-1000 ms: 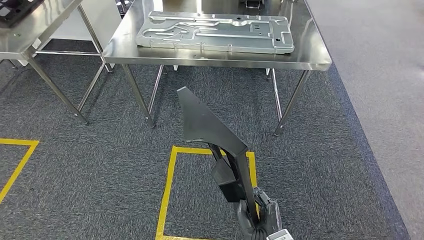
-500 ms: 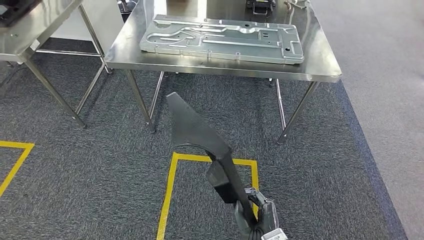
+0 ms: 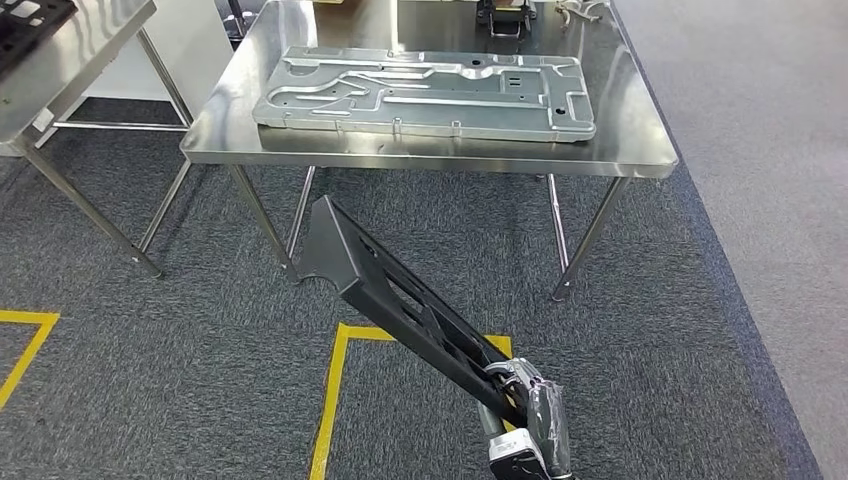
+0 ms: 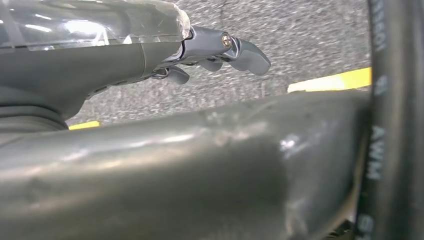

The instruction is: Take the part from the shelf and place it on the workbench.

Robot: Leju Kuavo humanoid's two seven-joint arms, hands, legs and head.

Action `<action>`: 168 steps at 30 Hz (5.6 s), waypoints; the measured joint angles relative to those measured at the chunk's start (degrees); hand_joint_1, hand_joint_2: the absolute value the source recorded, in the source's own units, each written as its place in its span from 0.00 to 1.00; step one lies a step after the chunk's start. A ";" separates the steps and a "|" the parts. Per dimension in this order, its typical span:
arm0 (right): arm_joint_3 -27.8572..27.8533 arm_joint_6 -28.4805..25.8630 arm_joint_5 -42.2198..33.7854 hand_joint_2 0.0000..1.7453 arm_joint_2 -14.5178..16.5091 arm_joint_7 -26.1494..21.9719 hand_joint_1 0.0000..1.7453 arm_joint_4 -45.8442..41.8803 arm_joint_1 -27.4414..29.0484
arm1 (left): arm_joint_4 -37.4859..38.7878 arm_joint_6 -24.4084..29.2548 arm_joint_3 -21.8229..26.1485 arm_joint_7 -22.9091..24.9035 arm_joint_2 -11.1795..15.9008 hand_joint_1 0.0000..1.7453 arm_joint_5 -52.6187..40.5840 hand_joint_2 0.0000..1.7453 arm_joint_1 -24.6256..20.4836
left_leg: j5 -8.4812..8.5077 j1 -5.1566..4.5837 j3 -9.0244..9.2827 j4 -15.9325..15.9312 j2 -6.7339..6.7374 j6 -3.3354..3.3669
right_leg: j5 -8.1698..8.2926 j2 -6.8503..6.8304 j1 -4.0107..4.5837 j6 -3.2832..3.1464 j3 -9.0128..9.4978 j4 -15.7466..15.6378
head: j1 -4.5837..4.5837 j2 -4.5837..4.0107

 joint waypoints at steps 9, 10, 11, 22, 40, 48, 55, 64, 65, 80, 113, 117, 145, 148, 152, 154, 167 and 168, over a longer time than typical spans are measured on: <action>-1.64 -2.34 9.17 1.00 0.50 3.67 1.00 -0.43 -0.27 | 0.01 0.07 0.35 0.31 0.22 0.00 -0.61 0.00 0.03 | 5.18 -0.06 3.94 -8.34 -0.12 2.28 | -2.94 0.04 -0.08 2.64 -1.05 6.50 | 0.01 0.00; -2.24 -2.90 11.95 1.00 0.62 4.49 1.00 -0.56 -0.32 | 0.01 0.09 0.51 0.43 0.23 0.00 -0.78 0.00 -0.03 | 4.97 -0.03 4.32 -8.50 -0.13 2.40 | -4.21 0.01 -0.25 2.95 -3.34 9.73 | 0.01 0.00; -2.92 -3.29 14.60 1.00 0.74 5.26 1.00 -0.69 -0.36 | 0.01 0.11 0.69 0.51 0.24 0.00 -0.97 0.00 -0.05 | 4.68 -0.01 4.63 -8.56 -0.14 2.44 | -5.50 0.00 -0.48 3.24 -5.78 12.68 | 0.00 0.00; -10.37 -1.02 31.96 1.00 1.09 11.57 1.00 0.71 -5.56 | 0.01 -0.19 0.89 0.40 0.39 0.00 -2.84 0.00 -0.69 | 1.41 0.16 8.81 -7.78 -0.10 -0.63 | 3.47 -0.25 -0.94 1.28 -4.73 0.21 | 0.00 0.00; -11.53 7.53 40.62 1.00 0.46 16.50 1.00 13.69 -19.49 | 0.03 -1.18 0.33 0.85 1.53 0.00 -4.78 0.00 -1.60 | 6.10 -0.46 3.64 -8.90 -0.14 2.50 | -2.12 -0.04 -0.54 2.96 -3.31 8.50 | -0.05 0.00; -9.50 10.22 41.81 1.00 0.42 17.80 1.00 20.22 -24.01 | 0.03 -1.60 -0.51 1.51 1.55 0.00 -5.19 0.00 -2.04 | 1.72 0.00 8.59 -8.96 -0.63 1.14 | 5.25 -0.40 -1.14 3.28 -8.87 2.84 | -0.04 0.00; -7.34 11.39 43.62 1.00 0.28 19.00 1.00 22.50 -28.02 | 0.03 -1.87 -0.63 1.78 1.64 0.00 -5.43 0.00 -2.71 | 0.96 0.19 5.86 -1.15 -0.22 -0.93 | 4.82 -0.17 -0.90 0.29 -5.09 -0.28 | -0.04 0.00; -3.77 14.57 46.27 1.00 0.27 19.94 1.00 25.15 -33.85 | 0.04 -2.30 -0.90 2.19 1.97 0.00 -5.86 0.00 -2.47 | 9.18 -0.76 -2.38 -6.48 -0.05 0.98 | -1.00 0.21 0.06 0.52 1.43 -0.44 | -0.04 0.00; -3.41 14.87 46.54 1.00 0.27 20.03 1.00 25.40 -34.35 | 0.04 -2.32 -0.93 2.26 2.05 0.00 -5.89 0.00 -2.46 | 10.04 -0.93 -2.20 -7.45 -0.03 1.17 | -1.20 0.31 0.08 0.85 1.75 -0.33 | -0.04 0.00; -1.20 15.77 47.68 1.00 0.09 20.55 1.00 26.23 -37.73 | 0.05 -2.32 -1.79 2.34 2.09 0.00 -5.81 0.00 -2.75 | 5.03 -0.39 5.97 -9.67 -0.57 1.95 | -3.30 -0.06 -0.93 3.49 -10.72 10.97 | -0.02 0.00; -0.28 16.51 48.13 1.00 -1.15 21.06 1.00 28.13 -38.38 | 0.16 -2.45 -1.95 2.38 1.92 0.00 -5.54 0.00 -3.11 | 3.05 -0.43 7.90 -9.92 -0.71 0.40 | 7.53 -0.21 -0.30 1.37 -8.44 -0.01 | 0.01 0.00; -0.24 16.48 48.16 1.00 -1.15 21.17 1.00 27.97 -38.60 | 0.16 -2.45 -1.95 2.36 1.90 0.00 -5.51 0.00 -3.38 | 2.78 -0.29 6.63 -5.67 -0.44 -0.65 | 6.15 -0.08 -0.49 -0.36 -6.08 -0.89 | 0.02 0.00; -0.23 16.26 47.44 0.00 -1.14 21.25 0.00 28.89 -38.05 | 0.16 -2.27 -2.08 1.58 2.19 0.00 -4.99 0.00 -3.30 | 9.17 -0.55 0.20 -8.92 -0.44 0.13 | 3.46 -0.01 -0.65 1.37 -4.10 0.00 | 0.00 0.00; -0.24 16.29 47.35 0.00 -1.13 21.19 0.00 28.74 -38.07 | 0.16 -2.29 -2.08 1.57 2.14 0.00 -4.93 0.00 -3.26 | 6.60 -0.30 -1.03 -5.46 -0.24 -0.76 | 3.92 -0.15 -0.92 0.19 -3.64 -0.75 | -0.01 0.00; -0.24 16.39 47.35 0.00 -1.12 21.17 0.00 28.74 -37.77 | 0.16 -2.29 -2.08 1.57 2.15 0.00 -4.88 0.00 -3.07 | 1.00 0.03 -6.37 7.06 -0.11 -1.51 | 3.86 -0.38 -0.78 -0.22 -3.62 -0.67 | -0.01 0.00; -0.24 16.43 47.34 0.00 -1.11 21.17 0.00 28.74 -37.68 | 0.16 -2.29 -2.08 1.57 2.15 0.00 -4.87 0.00 -2.95 | 3.20 0.11 -4.91 4.52 -0.09 -1.53 | 3.75 -0.35 -0.78 -0.14 -3.53 -0.56 | -0.01 0.00; -0.22 16.70 47.30 0.00 -1.13 21.16 0.00 28.93 -37.59 | 0.16 -4.27 -1.80 1.36 2.14 0.00 -3.26 0.00 -2.95 | 9.35 -0.11 0.87 -9.50 0.08 1.86 | -5.14 -0.29 -0.76 2.74 -9.10 14.12 | 0.01 0.00; -0.22 16.72 47.30 0.00 -1.14 21.16 0.00 29.00 -37.53 | 0.16 -4.27 -1.78 1.37 2.14 0.00 -3.24 0.00 -2.92 | 9.51 -0.15 0.55 -9.39 0.07 1.85 | -4.92 -0.29 -0.80 2.75 -9.06 14.63 | 0.01 0.00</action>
